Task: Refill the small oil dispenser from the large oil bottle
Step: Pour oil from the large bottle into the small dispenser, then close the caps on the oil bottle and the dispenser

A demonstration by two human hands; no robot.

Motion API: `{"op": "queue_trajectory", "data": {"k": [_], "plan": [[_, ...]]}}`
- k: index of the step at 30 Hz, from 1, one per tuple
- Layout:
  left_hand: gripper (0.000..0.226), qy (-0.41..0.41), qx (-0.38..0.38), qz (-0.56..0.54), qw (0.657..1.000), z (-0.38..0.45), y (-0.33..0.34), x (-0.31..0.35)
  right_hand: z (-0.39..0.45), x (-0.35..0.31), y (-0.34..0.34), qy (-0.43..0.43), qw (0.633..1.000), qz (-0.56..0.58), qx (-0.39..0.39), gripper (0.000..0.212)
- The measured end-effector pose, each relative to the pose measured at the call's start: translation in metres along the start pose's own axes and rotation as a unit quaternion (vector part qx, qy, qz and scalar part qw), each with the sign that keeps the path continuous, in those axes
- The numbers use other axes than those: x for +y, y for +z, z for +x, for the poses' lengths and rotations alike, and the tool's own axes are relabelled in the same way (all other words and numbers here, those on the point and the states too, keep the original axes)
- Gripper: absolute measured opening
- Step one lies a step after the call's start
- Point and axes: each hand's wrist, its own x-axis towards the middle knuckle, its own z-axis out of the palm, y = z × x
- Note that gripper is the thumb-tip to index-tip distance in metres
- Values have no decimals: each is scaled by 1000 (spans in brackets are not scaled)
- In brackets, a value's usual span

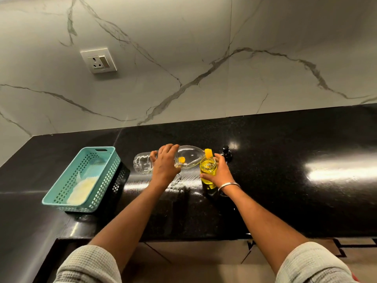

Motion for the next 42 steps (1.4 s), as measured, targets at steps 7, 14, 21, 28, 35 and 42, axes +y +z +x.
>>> {"op": "queue_trajectory", "data": {"k": [7, 14, 21, 28, 35, 42], "plan": [[78, -20, 7, -68, 997, -6, 3, 1, -4, -10, -16, -28, 999, 12, -24, 106], [76, -55, 23, -155, 986, -9, 3, 4, -7, -23, -26, -76, 995, 6, -65, 102], [74, -72, 26, -240, 968, -16, 5, 4, -8, -29, -33, -104, 991, -15, -76, 94], [65, -110, 60, -335, 934, -16, 1, 6, -1, -26, -42, -115, 993, -7, 31, 47], [63, -190, 92, -446, 870, -14, 1, -12, 28, -54, -30, -172, 978, -111, 37, 19], [66, -210, 93, -493, 839, -8, 6, -22, 68, -88, 14, -167, 942, -277, -92, 16]]}}
